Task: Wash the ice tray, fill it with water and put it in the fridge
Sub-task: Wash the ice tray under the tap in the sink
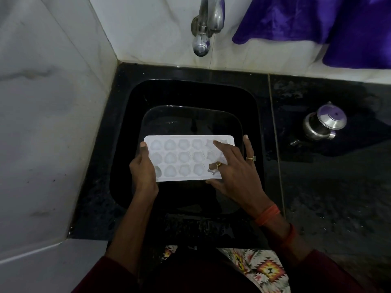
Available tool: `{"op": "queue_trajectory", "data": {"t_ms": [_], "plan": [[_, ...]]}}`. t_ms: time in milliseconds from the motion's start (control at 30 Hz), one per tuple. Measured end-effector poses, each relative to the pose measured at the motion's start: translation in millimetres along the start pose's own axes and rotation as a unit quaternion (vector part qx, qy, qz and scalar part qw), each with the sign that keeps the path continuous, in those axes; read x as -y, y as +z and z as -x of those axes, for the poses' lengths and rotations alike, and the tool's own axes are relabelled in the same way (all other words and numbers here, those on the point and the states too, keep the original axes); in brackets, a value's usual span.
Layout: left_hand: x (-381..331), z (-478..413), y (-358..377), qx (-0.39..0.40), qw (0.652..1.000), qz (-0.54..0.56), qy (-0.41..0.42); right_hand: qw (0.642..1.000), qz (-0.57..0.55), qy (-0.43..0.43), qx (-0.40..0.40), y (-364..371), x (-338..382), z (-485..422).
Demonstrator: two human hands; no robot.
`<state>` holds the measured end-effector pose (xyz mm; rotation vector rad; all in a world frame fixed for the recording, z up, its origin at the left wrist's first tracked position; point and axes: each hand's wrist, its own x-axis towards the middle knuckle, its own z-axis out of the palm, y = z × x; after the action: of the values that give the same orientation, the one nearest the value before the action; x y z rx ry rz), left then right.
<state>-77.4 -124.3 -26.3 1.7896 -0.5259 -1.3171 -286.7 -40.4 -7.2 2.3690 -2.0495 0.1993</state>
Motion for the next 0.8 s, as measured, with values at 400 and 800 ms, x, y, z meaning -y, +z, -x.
{"op": "queue_trajectory", "data": {"t_ms": [400, 800], "plan": [[-5.0, 5.9, -1.9, -0.002, 1.0, 0.006, -0.003, 1.0, -0.002, -0.005, -0.003, -1.9, 1.3, 0.5], [-2.3, 7.0, -4.4, 0.004, 1.0, 0.004, -0.011, 1.0, 0.007, -0.002, -0.008, -0.6, 2.3, 5.2]]}}
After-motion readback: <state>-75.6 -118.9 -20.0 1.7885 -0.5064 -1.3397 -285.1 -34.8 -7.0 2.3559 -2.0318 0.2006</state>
